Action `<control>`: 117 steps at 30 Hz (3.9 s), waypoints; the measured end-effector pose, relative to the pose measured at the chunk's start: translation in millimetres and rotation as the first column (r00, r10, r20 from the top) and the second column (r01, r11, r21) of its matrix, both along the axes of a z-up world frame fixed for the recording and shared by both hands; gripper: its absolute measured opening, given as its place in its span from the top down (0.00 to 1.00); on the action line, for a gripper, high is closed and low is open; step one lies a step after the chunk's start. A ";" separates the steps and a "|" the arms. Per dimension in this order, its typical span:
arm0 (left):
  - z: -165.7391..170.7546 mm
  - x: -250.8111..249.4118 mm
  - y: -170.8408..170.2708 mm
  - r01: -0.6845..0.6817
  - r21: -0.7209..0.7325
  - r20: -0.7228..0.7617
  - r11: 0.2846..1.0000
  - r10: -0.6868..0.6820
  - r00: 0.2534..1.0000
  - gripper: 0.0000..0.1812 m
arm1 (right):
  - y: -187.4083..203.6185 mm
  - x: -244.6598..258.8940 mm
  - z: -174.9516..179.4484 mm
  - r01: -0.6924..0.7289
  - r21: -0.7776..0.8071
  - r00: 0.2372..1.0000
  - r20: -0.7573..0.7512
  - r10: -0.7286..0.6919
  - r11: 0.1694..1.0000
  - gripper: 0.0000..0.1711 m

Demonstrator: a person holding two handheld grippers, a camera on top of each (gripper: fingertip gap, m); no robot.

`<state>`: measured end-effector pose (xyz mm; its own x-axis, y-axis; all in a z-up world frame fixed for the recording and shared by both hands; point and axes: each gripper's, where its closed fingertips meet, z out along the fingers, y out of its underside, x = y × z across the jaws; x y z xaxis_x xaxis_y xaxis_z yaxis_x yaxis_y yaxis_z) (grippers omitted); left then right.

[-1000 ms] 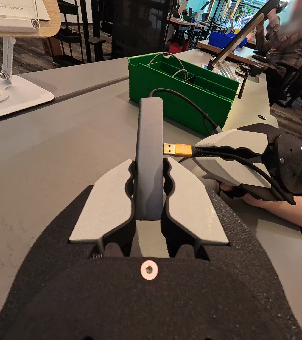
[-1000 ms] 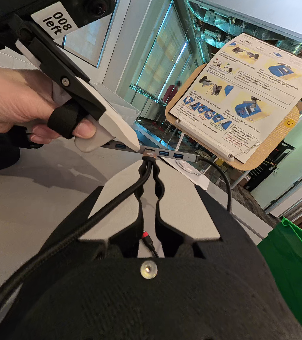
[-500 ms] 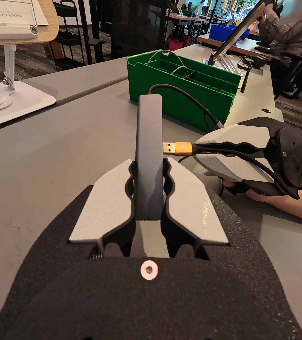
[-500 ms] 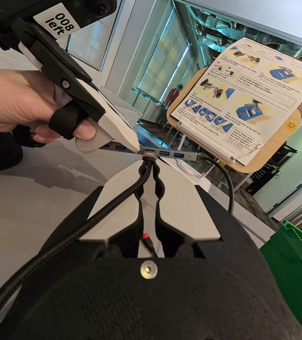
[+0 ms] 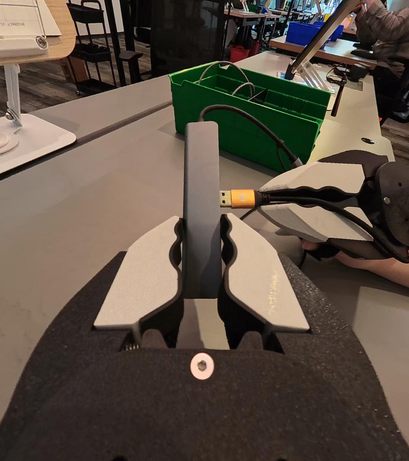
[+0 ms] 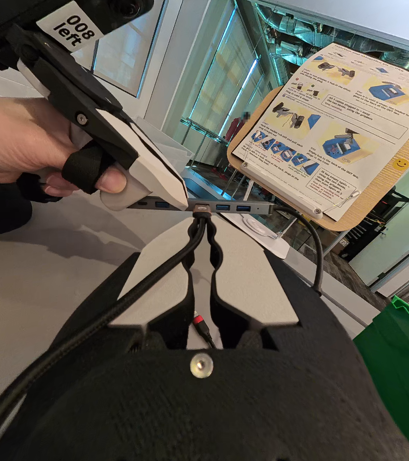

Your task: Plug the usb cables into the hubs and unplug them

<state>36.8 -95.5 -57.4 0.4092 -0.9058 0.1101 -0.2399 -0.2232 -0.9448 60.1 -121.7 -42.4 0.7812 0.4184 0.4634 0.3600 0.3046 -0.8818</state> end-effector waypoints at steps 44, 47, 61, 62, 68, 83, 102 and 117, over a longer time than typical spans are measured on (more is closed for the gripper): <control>-4.7 0.2 -4.2 0.001 0.177 -0.140 0.984 0.024 0.990 0.85 | 0.5 -1.9 -6.9 -0.044 -0.051 0.999 -0.025 0.043 0.998 0.95; -4.6 1.0 -5.5 0.004 0.204 -0.158 0.979 0.029 0.987 0.85 | -0.6 -1.8 -5.0 -0.046 -0.042 0.999 -0.027 0.045 0.998 0.95; -24.2 -29.0 39.1 -0.247 -0.081 -0.079 0.966 0.240 0.967 0.85 | 8.9 0.8 -28.4 -0.016 -0.209 0.999 0.034 0.023 0.978 0.89; -30.2 -31.1 40.9 -0.262 -0.081 -0.115 0.962 0.253 0.961 0.85 | 8.7 2.1 -29.8 -0.011 -0.222 0.998 0.051 0.023 0.975 0.89; -60.5 -39.0 50.9 -0.320 -0.038 -0.304 0.947 0.294 0.906 0.85 | 25.3 47.6 -37.9 0.180 -0.246 0.972 0.190 -0.135 0.952 0.88; -95.5 -49.4 61.4 -0.317 0.055 -0.536 0.947 0.296 0.790 0.85 | -49.1 60.0 -83.0 -0.117 -0.639 0.889 0.274 0.367 0.761 0.88; -31.3 -24.3 40.4 -0.231 0.128 -0.268 0.965 0.258 0.928 0.57 | -70.4 30.7 -110.4 -0.186 -0.798 0.791 0.225 0.570 0.573 0.89; -17.3 6.8 -2.6 -0.007 -0.078 -0.071 0.997 0.002 0.997 0.66 | -39.4 21.9 -95.8 -0.207 -0.680 0.863 0.212 0.459 0.704 0.93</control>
<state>43.6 -98.1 -74.7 0.4226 -0.8936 0.1512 -0.3045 -0.2971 -0.9050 82.0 -161.1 -138.2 0.3738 0.9042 0.2066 0.6542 -0.0991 -0.7498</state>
